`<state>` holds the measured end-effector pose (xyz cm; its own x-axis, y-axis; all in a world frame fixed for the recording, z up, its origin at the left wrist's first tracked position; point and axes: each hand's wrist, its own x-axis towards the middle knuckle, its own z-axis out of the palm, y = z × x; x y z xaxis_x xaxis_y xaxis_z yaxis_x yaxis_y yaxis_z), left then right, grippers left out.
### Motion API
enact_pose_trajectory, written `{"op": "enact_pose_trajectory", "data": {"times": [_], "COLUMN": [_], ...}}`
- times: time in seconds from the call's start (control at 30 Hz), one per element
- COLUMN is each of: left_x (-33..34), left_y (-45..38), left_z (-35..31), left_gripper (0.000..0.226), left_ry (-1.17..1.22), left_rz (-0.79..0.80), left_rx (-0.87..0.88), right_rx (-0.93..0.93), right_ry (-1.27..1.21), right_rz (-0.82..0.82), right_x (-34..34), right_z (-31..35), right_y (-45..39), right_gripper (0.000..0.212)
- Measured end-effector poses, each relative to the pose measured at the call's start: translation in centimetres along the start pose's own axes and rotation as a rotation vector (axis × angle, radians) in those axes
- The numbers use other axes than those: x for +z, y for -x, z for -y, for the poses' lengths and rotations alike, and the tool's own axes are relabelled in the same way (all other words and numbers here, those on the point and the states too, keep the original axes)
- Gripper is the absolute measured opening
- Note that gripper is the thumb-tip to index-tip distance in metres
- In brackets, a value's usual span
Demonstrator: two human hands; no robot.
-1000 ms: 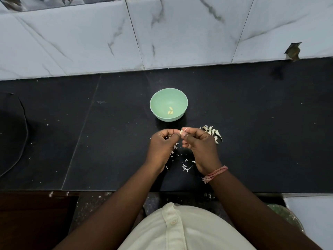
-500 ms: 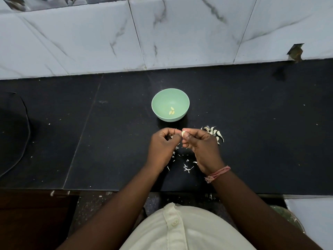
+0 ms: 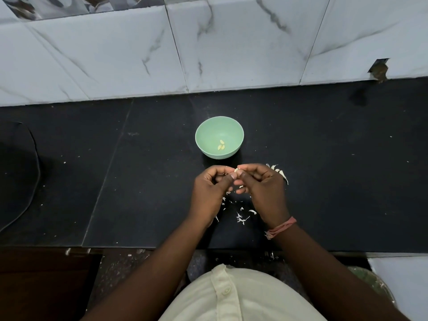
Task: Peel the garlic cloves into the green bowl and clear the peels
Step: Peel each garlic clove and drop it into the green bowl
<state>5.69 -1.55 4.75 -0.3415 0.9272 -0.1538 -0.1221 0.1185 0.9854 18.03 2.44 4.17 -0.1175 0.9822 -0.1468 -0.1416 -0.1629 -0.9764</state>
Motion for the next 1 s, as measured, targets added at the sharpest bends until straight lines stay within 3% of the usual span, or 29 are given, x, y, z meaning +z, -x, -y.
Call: {"op": "enact_pose_trajectory", "data": {"times": [0.3, 0.8, 1.0], "left_x": [0.1, 0.3, 0.1], "left_y": [-0.2, -0.4, -0.6], "left_z": [0.5, -0.4, -0.9], "left_gripper": [0.008, 0.017, 0.017], "left_ry": [0.036, 0.546, 0.61], "left_rz": [-0.024, 0.071, 0.054], "left_rx": [0.014, -0.321, -0.378], "right_rx": [-0.073, 0.249, 0.166], "right_ry": [0.114, -0.302, -0.143], "right_rz": [-0.017, 0.138, 0.095], "right_x": [0.0, 0.3, 0.4], "right_z": [0.0, 0.5, 0.9], "right_y": [-0.1, -0.6, -0.4], "right_gripper": [0.007, 0.016, 0.013]}}
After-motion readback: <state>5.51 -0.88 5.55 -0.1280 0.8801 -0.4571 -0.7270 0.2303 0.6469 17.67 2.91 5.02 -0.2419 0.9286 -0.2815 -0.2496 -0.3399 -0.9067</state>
